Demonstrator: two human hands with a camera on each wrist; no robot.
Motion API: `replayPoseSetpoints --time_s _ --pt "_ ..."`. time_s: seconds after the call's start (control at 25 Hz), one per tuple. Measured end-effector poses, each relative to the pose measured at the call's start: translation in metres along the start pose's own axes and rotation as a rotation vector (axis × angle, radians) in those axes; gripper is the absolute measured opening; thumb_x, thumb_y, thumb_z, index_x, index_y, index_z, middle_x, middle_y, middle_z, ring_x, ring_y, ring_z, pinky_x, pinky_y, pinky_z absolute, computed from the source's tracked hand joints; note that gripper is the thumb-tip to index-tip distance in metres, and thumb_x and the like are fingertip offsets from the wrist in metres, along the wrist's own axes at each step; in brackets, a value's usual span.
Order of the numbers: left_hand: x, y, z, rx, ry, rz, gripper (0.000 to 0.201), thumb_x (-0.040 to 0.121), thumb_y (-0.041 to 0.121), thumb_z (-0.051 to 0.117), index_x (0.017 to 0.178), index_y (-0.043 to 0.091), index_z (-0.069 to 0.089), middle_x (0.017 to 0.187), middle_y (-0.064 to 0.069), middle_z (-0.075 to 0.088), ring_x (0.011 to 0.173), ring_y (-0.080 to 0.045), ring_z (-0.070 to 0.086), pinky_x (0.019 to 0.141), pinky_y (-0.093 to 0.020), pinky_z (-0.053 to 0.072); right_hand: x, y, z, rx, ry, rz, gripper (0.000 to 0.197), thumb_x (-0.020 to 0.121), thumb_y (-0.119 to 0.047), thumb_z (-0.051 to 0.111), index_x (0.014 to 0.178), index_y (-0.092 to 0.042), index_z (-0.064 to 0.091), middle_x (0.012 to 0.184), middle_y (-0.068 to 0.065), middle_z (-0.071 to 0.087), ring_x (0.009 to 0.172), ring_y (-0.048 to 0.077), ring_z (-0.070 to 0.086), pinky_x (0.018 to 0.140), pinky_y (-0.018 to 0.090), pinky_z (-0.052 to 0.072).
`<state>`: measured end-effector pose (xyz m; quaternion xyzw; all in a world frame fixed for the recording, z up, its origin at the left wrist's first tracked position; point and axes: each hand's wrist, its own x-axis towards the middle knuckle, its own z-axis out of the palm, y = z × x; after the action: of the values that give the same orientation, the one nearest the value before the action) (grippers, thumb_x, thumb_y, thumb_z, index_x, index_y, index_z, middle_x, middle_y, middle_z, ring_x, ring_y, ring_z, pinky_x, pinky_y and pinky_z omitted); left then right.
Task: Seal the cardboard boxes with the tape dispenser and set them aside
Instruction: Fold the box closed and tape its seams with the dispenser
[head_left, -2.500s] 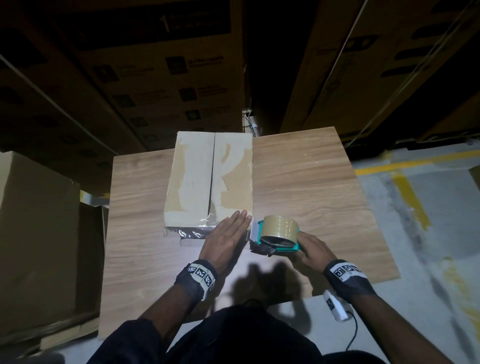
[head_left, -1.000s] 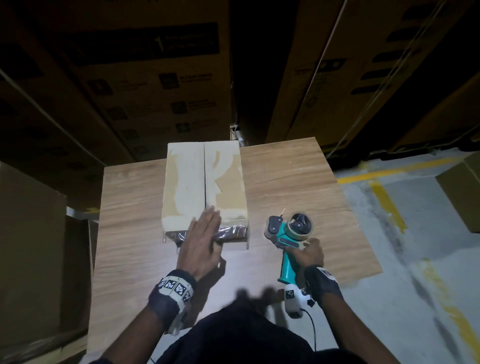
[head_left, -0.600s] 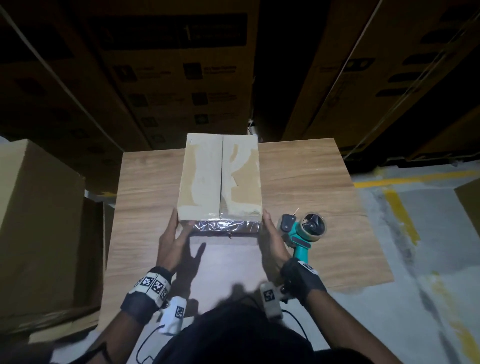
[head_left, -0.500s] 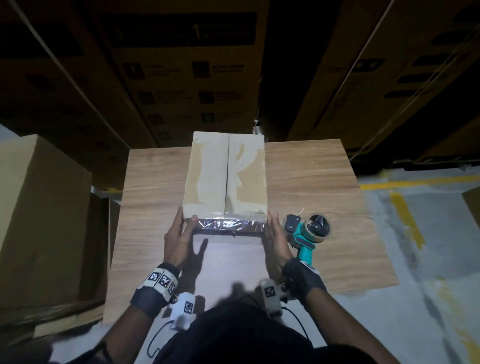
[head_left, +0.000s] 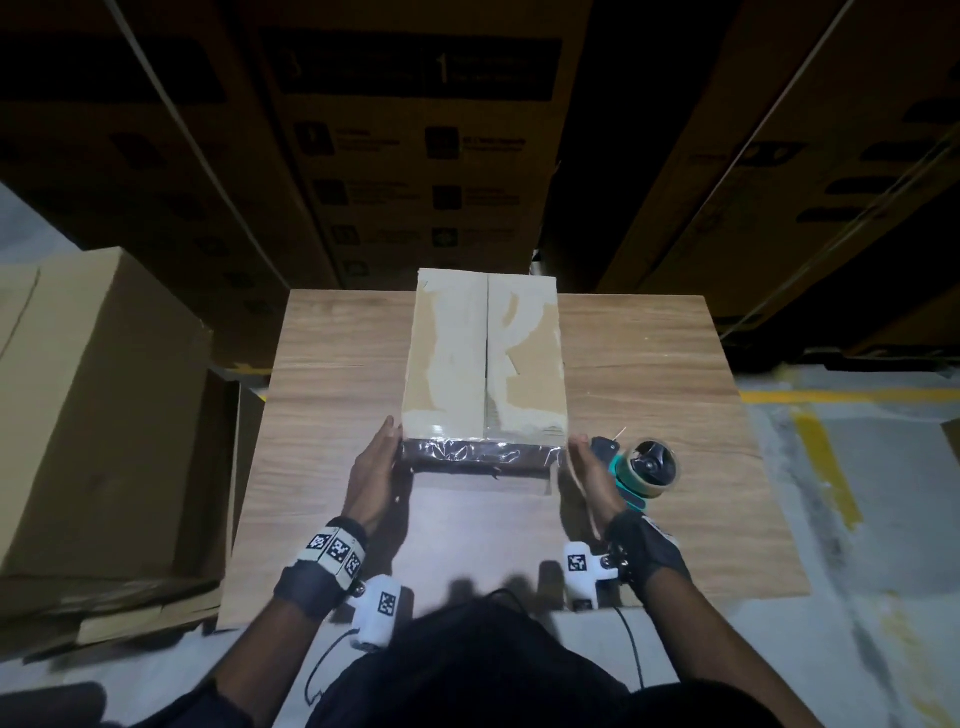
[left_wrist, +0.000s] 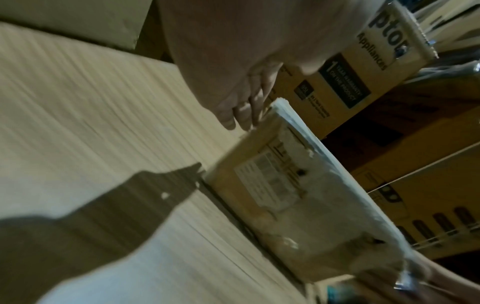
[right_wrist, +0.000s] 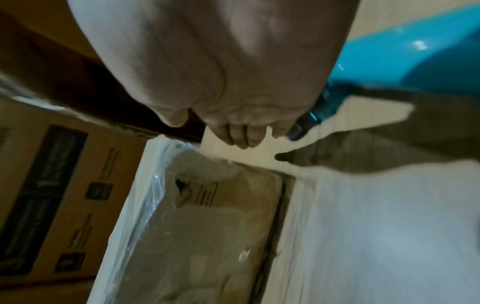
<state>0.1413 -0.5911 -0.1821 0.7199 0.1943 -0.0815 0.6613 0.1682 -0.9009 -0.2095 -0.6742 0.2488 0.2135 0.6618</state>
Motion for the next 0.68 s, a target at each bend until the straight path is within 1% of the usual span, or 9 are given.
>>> replayPoseSetpoints --time_s 0.04,0.08,0.12,0.2,0.28,0.36,0.4,0.56,0.68 --pt "0.001 0.001 -0.010 0.107 0.016 0.039 0.060 0.103 0.045 0.055 0.157 0.025 0.038 0.140 0.004 0.056 0.130 -0.013 0.052 0.114 -0.032 0.034 -0.003 -0.006 -0.013 -0.189 0.116 -0.127 0.059 0.105 -0.048 0.047 0.156 -0.018 0.039 0.155 0.007 0.048 0.137 0.018 0.047 0.118 0.035 0.030" --pt "0.003 0.003 -0.022 0.230 0.019 0.101 0.055 0.105 0.029 0.057 0.156 0.030 0.039 0.127 0.004 0.065 0.119 -0.012 0.059 0.108 -0.031 0.040 -0.007 -0.016 -0.026 -0.391 0.219 -0.263 0.050 0.106 -0.031 0.053 0.154 -0.021 0.044 0.141 0.008 0.060 0.122 0.016 0.055 0.108 0.032 0.039" --pt "0.006 0.004 -0.034 0.365 -0.006 0.172 0.056 0.104 0.020 0.058 0.154 0.036 0.040 0.115 0.003 0.071 0.110 -0.011 0.064 0.101 -0.030 0.045 -0.009 -0.025 -0.038 -0.588 0.260 -0.391 0.052 0.103 -0.019 0.057 0.153 -0.028 0.045 0.126 0.003 0.066 0.108 0.013 0.058 0.098 0.032 0.045" --pt "0.016 0.007 -0.051 0.596 -0.142 0.275 0.067 0.099 0.011 0.064 0.148 0.050 0.041 0.106 0.000 0.076 0.102 -0.010 0.069 0.095 -0.028 0.050 -0.010 -0.045 -0.050 -1.017 0.162 -0.553 0.073 0.097 -0.009 0.061 0.156 -0.041 0.034 0.109 -0.009 0.063 0.091 0.011 0.058 0.081 0.032 0.050" --pt "0.028 0.010 -0.058 0.724 -0.242 0.314 0.074 0.095 0.005 0.069 0.146 0.051 0.041 0.109 -0.003 0.076 0.103 -0.011 0.070 0.096 -0.028 0.051 -0.001 -0.052 -0.050 -1.350 -0.041 -0.610 0.093 0.091 -0.008 0.067 0.158 -0.049 0.018 0.112 -0.008 0.065 0.085 0.016 0.064 0.076 0.036 0.057" --pt "0.035 0.020 -0.059 0.767 -0.260 0.344 0.072 0.092 0.006 0.074 0.144 0.047 0.045 0.111 -0.005 0.076 0.103 -0.013 0.070 0.096 -0.027 0.051 0.010 -0.054 -0.045 -1.465 -0.155 -0.652 0.101 0.088 -0.012 0.073 0.157 -0.053 0.011 0.115 -0.002 0.070 0.084 0.022 0.069 0.074 0.041 0.059" --pt "0.037 0.024 -0.060 0.780 -0.272 0.352 0.072 0.090 0.008 0.076 0.144 0.044 0.047 0.111 -0.005 0.075 0.102 -0.013 0.071 0.095 -0.028 0.052 0.013 -0.057 -0.042 -1.466 -0.165 -0.658 0.098 0.088 -0.016 0.074 0.155 -0.052 0.013 0.112 -0.001 0.072 0.084 0.023 0.069 0.074 0.041 0.058" --pt "0.049 0.033 -0.055 0.834 -0.358 0.334 0.072 0.087 0.012 0.078 0.148 0.035 0.047 0.111 -0.004 0.071 0.101 -0.014 0.069 0.089 -0.031 0.053 0.019 -0.067 -0.024 -1.524 -0.177 -0.684 0.073 0.086 -0.023 0.071 0.145 -0.033 0.029 0.096 -0.001 0.071 0.082 0.032 0.067 0.063 0.034 0.045" --pt "0.059 0.035 -0.044 0.862 -0.366 0.357 0.060 0.085 0.010 0.080 0.136 0.027 0.053 0.104 -0.006 0.073 0.094 -0.014 0.070 0.086 -0.035 0.059 0.023 -0.070 -0.021 -1.556 -0.175 -0.679 0.068 0.086 -0.023 0.072 0.143 -0.025 0.034 0.095 0.003 0.070 0.080 0.033 0.065 0.062 0.033 0.038"
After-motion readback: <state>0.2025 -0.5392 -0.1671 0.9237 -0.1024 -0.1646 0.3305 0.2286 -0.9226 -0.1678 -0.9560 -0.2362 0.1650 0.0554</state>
